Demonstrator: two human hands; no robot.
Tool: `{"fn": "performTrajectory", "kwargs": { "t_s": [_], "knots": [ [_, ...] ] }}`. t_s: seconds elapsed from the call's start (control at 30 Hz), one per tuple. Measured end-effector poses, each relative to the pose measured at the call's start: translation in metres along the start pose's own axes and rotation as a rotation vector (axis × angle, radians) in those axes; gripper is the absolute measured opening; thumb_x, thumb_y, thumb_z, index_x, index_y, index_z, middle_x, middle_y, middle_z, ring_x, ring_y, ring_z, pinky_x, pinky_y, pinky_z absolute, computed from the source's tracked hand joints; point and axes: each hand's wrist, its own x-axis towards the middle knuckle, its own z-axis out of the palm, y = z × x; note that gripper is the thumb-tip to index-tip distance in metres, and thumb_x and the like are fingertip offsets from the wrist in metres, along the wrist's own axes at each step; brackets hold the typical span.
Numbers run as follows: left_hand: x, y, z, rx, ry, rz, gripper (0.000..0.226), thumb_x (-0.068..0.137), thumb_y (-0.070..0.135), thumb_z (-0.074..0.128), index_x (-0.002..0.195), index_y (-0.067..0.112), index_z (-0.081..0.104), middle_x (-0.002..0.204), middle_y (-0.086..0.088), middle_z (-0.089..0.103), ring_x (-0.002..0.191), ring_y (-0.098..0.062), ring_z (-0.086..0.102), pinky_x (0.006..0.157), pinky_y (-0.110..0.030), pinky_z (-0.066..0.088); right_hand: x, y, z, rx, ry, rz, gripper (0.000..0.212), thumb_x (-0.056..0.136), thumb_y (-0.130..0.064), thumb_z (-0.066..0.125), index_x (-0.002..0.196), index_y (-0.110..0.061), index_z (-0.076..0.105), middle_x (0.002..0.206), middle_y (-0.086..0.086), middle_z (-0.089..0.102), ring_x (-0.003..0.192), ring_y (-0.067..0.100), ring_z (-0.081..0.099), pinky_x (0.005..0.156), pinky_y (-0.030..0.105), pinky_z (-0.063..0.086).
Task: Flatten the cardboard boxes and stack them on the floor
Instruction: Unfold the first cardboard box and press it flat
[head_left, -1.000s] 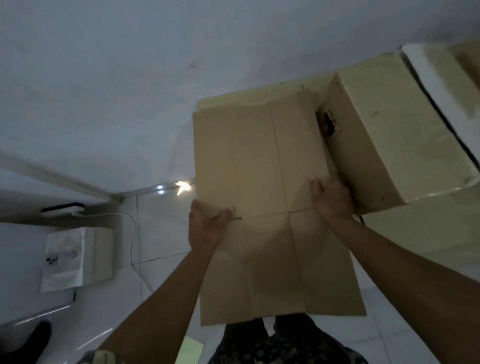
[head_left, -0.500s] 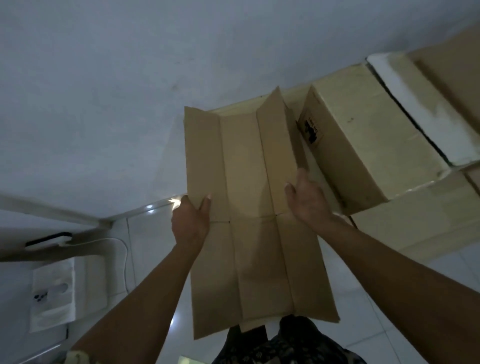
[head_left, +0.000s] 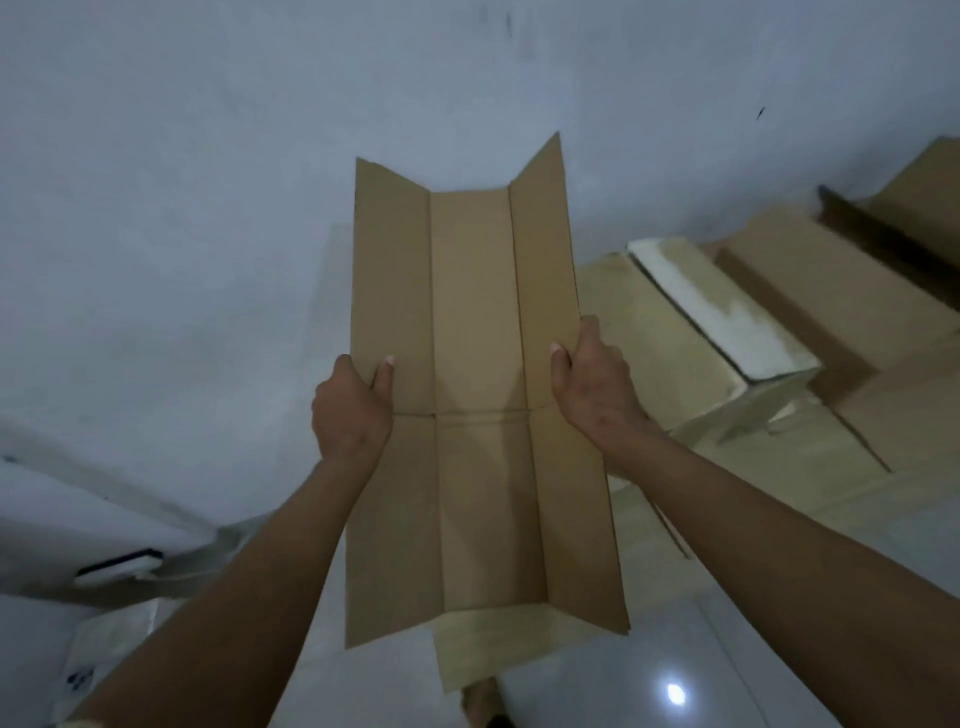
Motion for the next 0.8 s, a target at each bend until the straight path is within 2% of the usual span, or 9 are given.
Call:
{"fn": "performTrajectory", "kwargs": {
  "t_s": [0.1,0.2,0.3,0.4,0.5,0.67,0.73,0.8],
  "knots": [
    [-0.025,0.052,-0.036,-0.044,0.127,0.037,0.054,0.095,0.055,0.050,0.103,0.002,0.055,0.099,-0.023,0.063,0.092,-0.040,0.060,0.071,-0.039,0.043,-0.002,-0.002,-0.061,0.073,0.108,-0.108,0.032,0.104,-0.030,0.045,0.123,-0.005,0.041,0.076,0.007,0.050,0.070,0.031,0.052,0.057,0.033,0.033],
    [-0.056,0.105,-0.063,-0.111,0.208,0.104,0.053,0.095,0.055,0.050,0.101,0.003,0.055,0.099,-0.022,0.063,0.092,-0.039,0.060,0.070,-0.037,0.041,-0.009,0.007,-0.124,0.108,0.221,-0.194,0.034,0.104,-0.031,0.044,0.126,-0.006,0.040,0.079,0.010,0.054,0.070,0.030,0.052,0.056,0.034,0.035],
    [-0.085,0.167,-0.078,-0.192,0.267,0.187,0.052,0.095,0.055,0.050,0.100,0.004,0.054,0.100,-0.021,0.064,0.092,-0.039,0.060,0.070,-0.037,0.040,-0.011,0.027,-0.190,0.166,0.328,-0.235,0.031,0.103,-0.033,0.044,0.122,-0.008,0.040,0.074,0.008,0.055,0.065,0.030,0.056,0.051,0.032,0.036],
    [-0.115,0.234,-0.076,-0.250,0.297,0.268,0.051,0.096,0.053,0.051,0.102,0.002,0.055,0.102,-0.021,0.064,0.095,-0.039,0.058,0.070,-0.034,0.035,-0.009,0.059,-0.255,0.188,0.426,-0.251,0.031,0.103,-0.034,0.045,0.122,-0.009,0.041,0.073,0.008,0.055,0.063,0.030,0.059,0.049,0.040,0.046],
    [-0.140,0.302,-0.056,-0.313,0.282,0.346,0.051,0.096,0.053,0.050,0.103,0.003,0.055,0.102,-0.020,0.064,0.094,-0.038,0.058,0.070,-0.035,0.036,-0.010,0.103,-0.318,0.180,0.499,-0.233,0.031,0.103,-0.033,0.045,0.125,-0.012,0.041,0.073,0.007,0.057,0.061,0.025,0.058,0.050,0.043,0.051],
    [-0.173,0.416,0.005,-0.425,0.219,0.467,0.052,0.095,0.056,0.051,0.101,0.005,0.056,0.096,-0.014,0.065,0.079,-0.026,0.054,0.070,-0.038,0.048,-0.006,0.191,-0.410,0.165,0.632,-0.166,0.026,0.104,-0.030,0.047,0.121,-0.010,0.043,0.070,0.006,0.055,0.057,0.022,0.056,0.045,0.034,0.042],
    [-0.188,0.462,0.036,-0.468,0.176,0.512,0.052,0.094,0.057,0.051,0.100,0.006,0.056,0.095,-0.013,0.065,0.080,-0.029,0.059,0.073,-0.042,0.053,-0.002,0.231,-0.443,0.113,0.692,-0.110,0.022,0.103,-0.030,0.048,0.116,-0.012,0.042,0.067,0.003,0.053,0.055,0.018,0.053,0.044,0.030,0.037],
    [-0.204,0.509,0.068,-0.499,0.117,0.549,0.051,0.094,0.058,0.051,0.098,0.007,0.055,0.092,-0.011,0.064,0.080,-0.029,0.058,0.072,-0.041,0.052,0.004,0.271,-0.475,0.069,0.753,-0.042,0.025,0.103,-0.034,0.047,0.116,-0.014,0.041,0.068,0.003,0.053,0.058,0.021,0.055,0.047,0.033,0.043]
  ]
}}
